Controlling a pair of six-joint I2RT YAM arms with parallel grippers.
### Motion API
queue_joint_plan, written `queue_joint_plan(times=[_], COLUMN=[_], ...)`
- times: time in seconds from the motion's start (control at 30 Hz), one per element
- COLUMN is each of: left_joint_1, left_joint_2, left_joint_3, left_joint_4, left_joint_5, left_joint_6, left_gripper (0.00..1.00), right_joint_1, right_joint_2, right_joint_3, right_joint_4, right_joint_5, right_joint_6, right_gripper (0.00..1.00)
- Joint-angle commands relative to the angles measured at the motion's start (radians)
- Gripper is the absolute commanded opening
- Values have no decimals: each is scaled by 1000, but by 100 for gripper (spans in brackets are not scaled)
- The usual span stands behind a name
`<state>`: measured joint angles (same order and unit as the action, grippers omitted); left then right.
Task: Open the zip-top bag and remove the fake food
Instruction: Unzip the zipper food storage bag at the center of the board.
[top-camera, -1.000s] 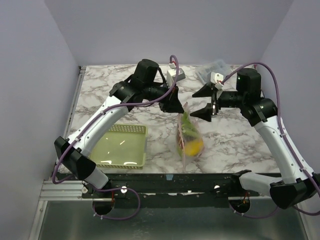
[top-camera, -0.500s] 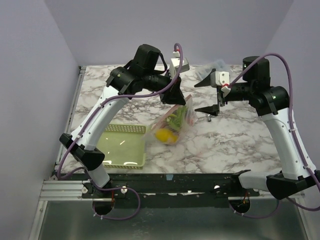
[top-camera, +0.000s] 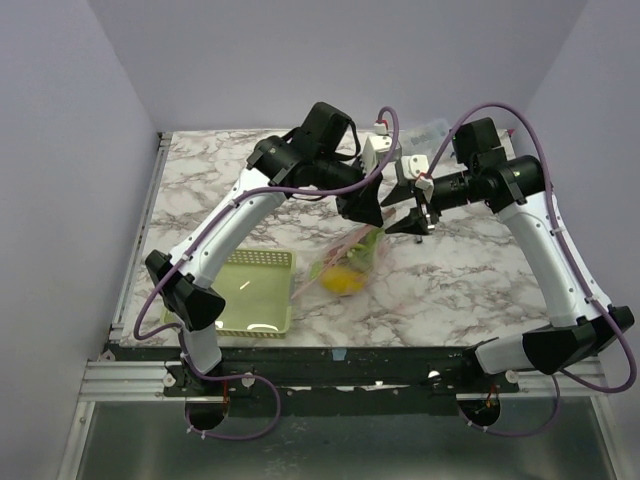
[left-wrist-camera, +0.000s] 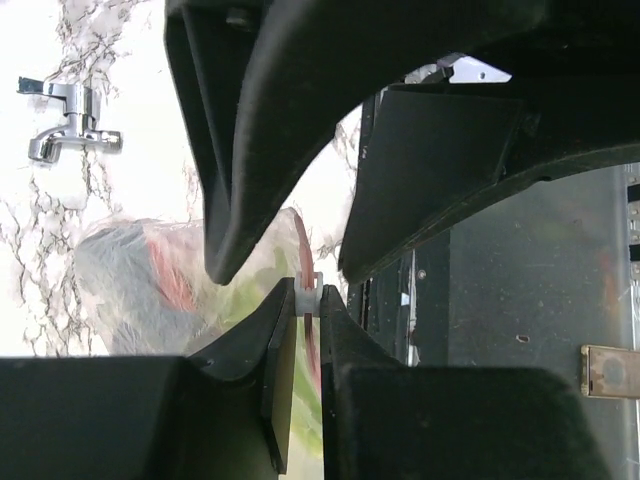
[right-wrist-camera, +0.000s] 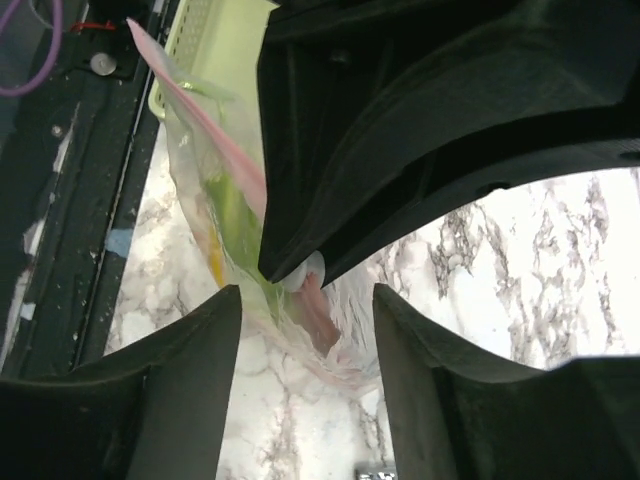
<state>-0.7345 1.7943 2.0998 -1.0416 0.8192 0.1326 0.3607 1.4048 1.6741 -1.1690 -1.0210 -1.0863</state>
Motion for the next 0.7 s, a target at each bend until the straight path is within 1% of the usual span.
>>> queue_joint_plan(times=[0.0, 0.03, 0.1, 0.17, 0.33, 0.37, 0.4, 0.47, 0.53, 0.6, 0.67], left_joint_1=[-6, -7, -7, -8, -8, -8, -8, -8, -9, -9, -8], left_joint_2=[-2, -3, -1, 1, -5, -6, -7, -6, -4, -4, -11], left_joint_3=[11, 11, 11, 9, 1, -1, -1, -3, -6, -10, -18], left_joint_4=[-9, -8, -8, -8, -5, -3, -3, -3, -3, -6, -14], left_joint_5=[1, 1, 1, 1, 1, 1, 2, 1, 0, 1, 2], left_joint_6=[21, 21, 19, 19, 15, 15, 13, 13, 13, 16, 25], left_gripper=[0, 0, 0, 0, 0, 0, 0, 0, 0, 0, 0], right_joint_1=[7, 9, 9, 9, 15, 17, 17, 23, 26, 29, 29], right_joint_2=[13, 14, 11, 4, 3, 3, 3, 3, 2, -1, -14], right_joint_3=[59, 65, 67, 64, 57, 53, 51, 51, 54, 62, 61], right_joint_4=[-166, -184, -192, -188, -175, -170, -165, -162, -169, -185, -163], right_joint_5=[44, 45, 43, 26, 14, 14, 13, 16, 20, 34, 63], right_joint_6=[-116, -130, -137, -138, -127, -123, -119, -112, -120, -139, -114], right_gripper=[53, 49, 46, 40, 34, 31, 27, 10, 0, 0, 0])
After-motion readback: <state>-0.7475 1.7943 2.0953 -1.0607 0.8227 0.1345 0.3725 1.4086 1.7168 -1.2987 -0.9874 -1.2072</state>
